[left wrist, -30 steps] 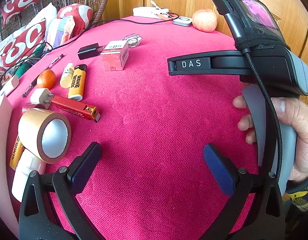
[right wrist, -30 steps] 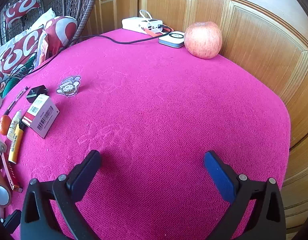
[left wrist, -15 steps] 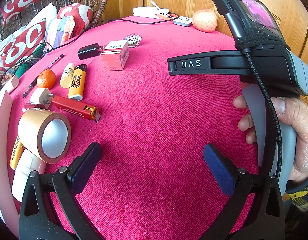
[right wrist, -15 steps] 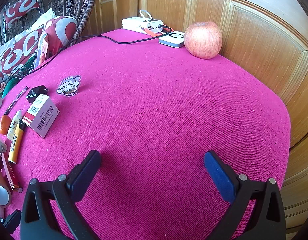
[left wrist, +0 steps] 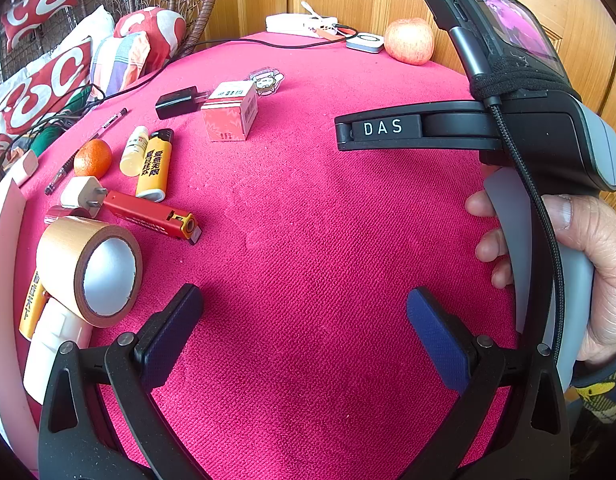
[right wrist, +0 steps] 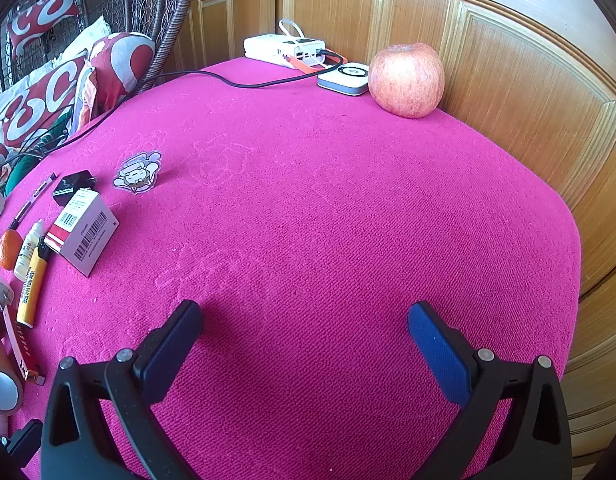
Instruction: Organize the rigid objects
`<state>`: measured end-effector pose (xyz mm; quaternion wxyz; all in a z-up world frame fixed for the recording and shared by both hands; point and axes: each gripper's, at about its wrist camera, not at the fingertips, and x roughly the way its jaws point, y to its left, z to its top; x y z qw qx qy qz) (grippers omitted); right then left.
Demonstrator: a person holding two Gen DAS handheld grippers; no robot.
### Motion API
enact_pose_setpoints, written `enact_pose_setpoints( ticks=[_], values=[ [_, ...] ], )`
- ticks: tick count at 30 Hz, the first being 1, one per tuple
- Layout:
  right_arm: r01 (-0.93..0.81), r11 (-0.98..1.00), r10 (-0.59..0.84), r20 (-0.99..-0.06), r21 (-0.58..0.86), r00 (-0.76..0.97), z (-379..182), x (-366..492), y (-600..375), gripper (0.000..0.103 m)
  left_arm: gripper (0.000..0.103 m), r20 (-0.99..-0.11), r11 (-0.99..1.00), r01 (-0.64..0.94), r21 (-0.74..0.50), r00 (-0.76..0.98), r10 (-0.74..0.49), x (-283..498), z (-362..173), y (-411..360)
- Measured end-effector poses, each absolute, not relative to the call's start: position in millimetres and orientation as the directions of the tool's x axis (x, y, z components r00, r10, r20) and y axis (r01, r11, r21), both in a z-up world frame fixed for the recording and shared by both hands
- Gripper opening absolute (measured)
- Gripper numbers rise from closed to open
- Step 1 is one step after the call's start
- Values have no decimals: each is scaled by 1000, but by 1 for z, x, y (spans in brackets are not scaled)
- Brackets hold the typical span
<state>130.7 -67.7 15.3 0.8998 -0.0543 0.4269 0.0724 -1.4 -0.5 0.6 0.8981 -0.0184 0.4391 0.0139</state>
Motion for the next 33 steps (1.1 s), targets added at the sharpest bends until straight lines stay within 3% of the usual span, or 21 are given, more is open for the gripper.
enact_pose_setpoints(
  ticks=[33],
  values=[
    [-177, 984, 84, -776, -36, 625, 16, 131, -68, 103, 103, -788, 999, -52, -7, 615, 27, -1, 1, -4]
  ],
)
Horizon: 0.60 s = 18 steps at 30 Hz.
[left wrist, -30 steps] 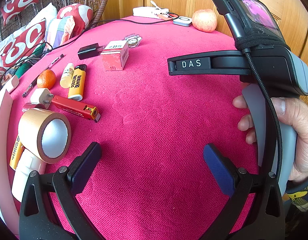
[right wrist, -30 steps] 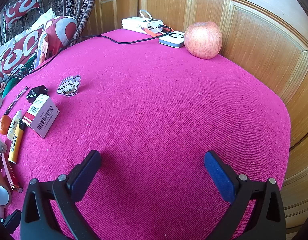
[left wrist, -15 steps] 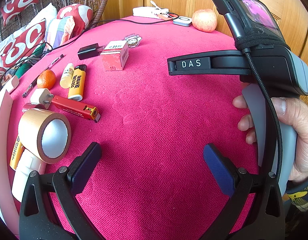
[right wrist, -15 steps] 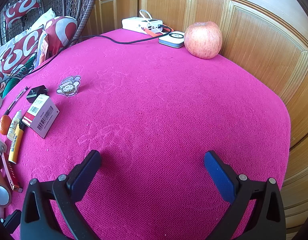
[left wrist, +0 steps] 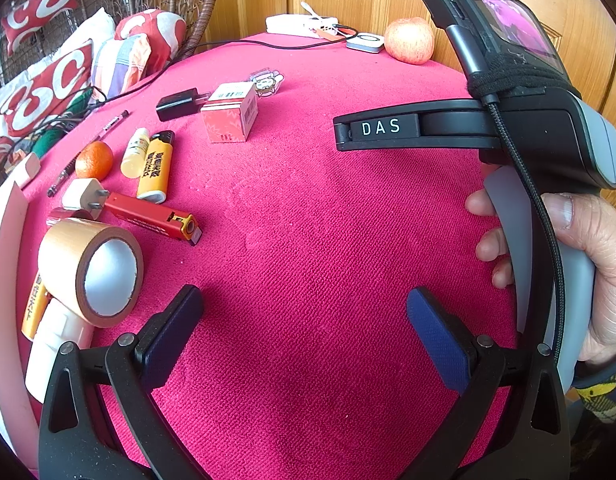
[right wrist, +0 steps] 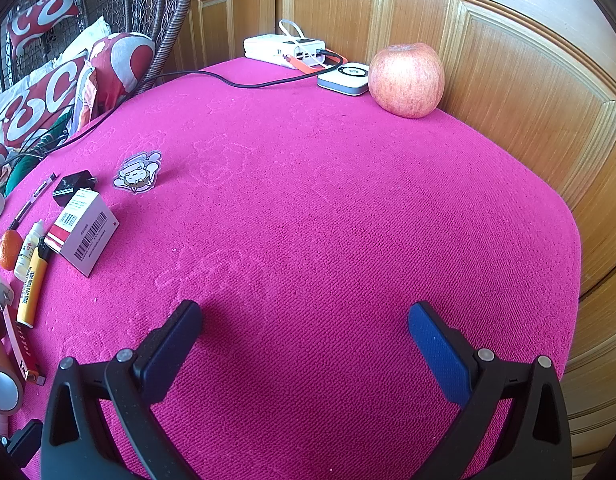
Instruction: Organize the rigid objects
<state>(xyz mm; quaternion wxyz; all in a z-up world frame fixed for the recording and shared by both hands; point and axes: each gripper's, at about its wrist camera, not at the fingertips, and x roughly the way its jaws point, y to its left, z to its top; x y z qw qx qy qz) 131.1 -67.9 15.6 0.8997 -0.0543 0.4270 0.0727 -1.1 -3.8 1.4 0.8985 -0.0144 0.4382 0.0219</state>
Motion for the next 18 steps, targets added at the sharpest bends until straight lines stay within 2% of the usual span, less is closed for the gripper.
enact_pose_setpoints(
  ticks=[18],
  values=[
    [-177, 984, 84, -776, -35, 625, 15, 131, -68, 103, 103, -790, 998, -55, -25, 613, 14, -1, 0, -1]
  ],
)
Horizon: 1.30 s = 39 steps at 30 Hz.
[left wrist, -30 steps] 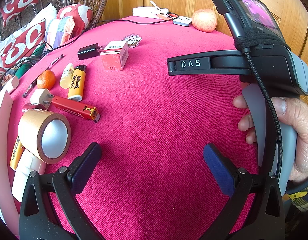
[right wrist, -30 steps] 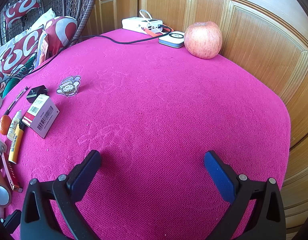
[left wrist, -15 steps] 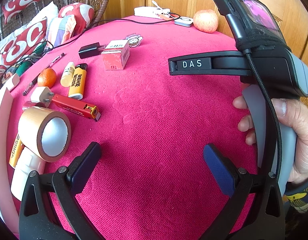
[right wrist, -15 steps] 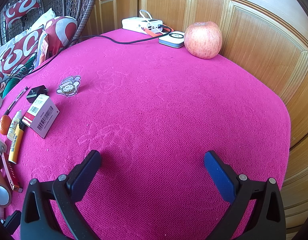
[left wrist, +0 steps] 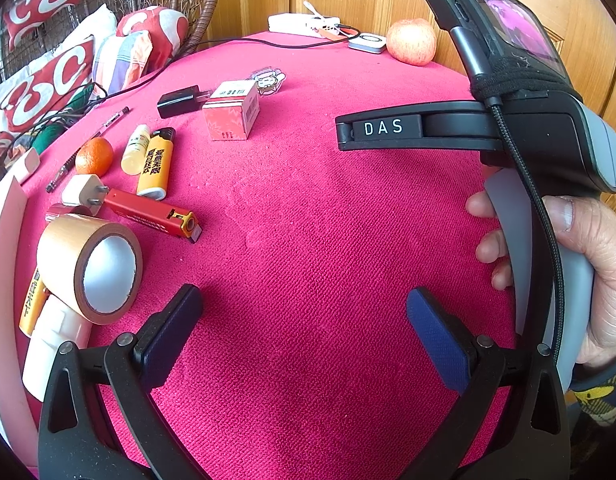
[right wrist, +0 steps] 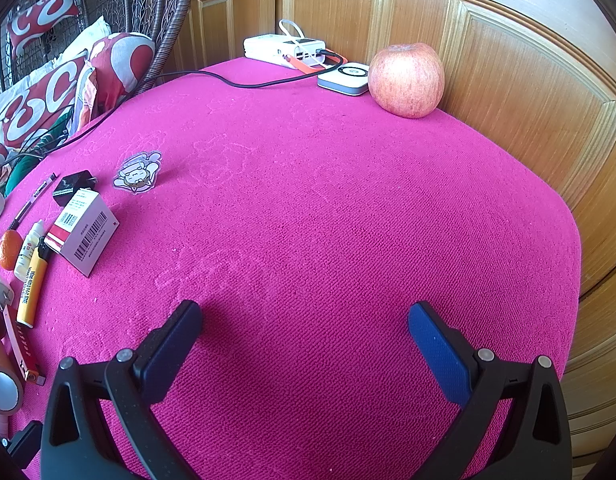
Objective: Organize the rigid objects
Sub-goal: 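Grasp the white plastic bottle with the left tool, then grasp the red-and-white medicine box with the right tool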
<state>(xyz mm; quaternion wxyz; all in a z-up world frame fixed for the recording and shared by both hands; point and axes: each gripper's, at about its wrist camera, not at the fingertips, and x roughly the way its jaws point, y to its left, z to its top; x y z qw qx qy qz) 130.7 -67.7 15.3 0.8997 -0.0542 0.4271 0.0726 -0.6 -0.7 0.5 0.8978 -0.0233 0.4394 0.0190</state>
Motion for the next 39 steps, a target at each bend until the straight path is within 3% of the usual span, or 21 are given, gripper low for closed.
enact_pose_setpoints(
  ticks=[4, 6, 10, 13, 17, 20, 24, 26, 27, 29, 36, 37, 39],
  values=[
    [-177, 984, 85, -776, -35, 625, 15, 131, -68, 103, 103, -780, 996, -44, -72, 625, -28, -13, 7, 3],
    [-177, 984, 85, -776, -35, 625, 15, 131, -68, 103, 103, -726, 994, -19, -109, 685, -66, -32, 28, 9],
    [-177, 984, 84, -776, -36, 625, 15, 131, -68, 103, 103, -653, 993, -119, 1, 752, 91, -61, 64, 37],
    [-177, 984, 84, -776, -36, 625, 15, 130, -68, 103, 102, -684, 974, -226, 31, 706, 185, -64, 65, 81],
    [-176, 984, 83, -776, -36, 625, 16, 131, -68, 103, 84, -773, 952, -304, -38, 613, 165, -59, 44, 123],
    [-182, 983, 92, -774, -30, 626, 17, 130, -68, 103, 79, -801, 960, -280, -31, 581, 144, -50, 31, 120],
    [-348, 934, 303, -687, 77, 660, 37, 121, -58, 103, 73, -822, 972, -236, 2, 553, 136, -46, 19, 104],
    [-457, 886, 401, -630, 81, 665, 51, 115, -44, 103, 57, -831, 971, -238, -3, 541, 130, -45, 13, 104],
    [-501, 862, 437, -619, 81, 653, 56, 114, -36, 103, 56, -824, 970, -243, -10, 551, 129, -46, 12, 106],
    [-546, 836, 450, -640, 57, 623, 58, 120, -13, 103, 36, -817, 967, -256, -10, 560, 140, -48, 13, 113],
    [-591, 803, 445, -736, 76, 509, 37, 138, 48, 103, 36, -806, 961, -274, -24, 575, 144, -57, 14, 110],
    [-590, 806, 424, -745, 51, 515, 34, 138, 55, 99, 36, -804, 961, -276, -24, 576, 145, -58, 14, 109],
    [-588, 809, 364, -780, -6, 510, 21, 140, 71, 70, 36, -800, 959, -281, -38, 584, 139, -60, 14, 109]
  ],
)
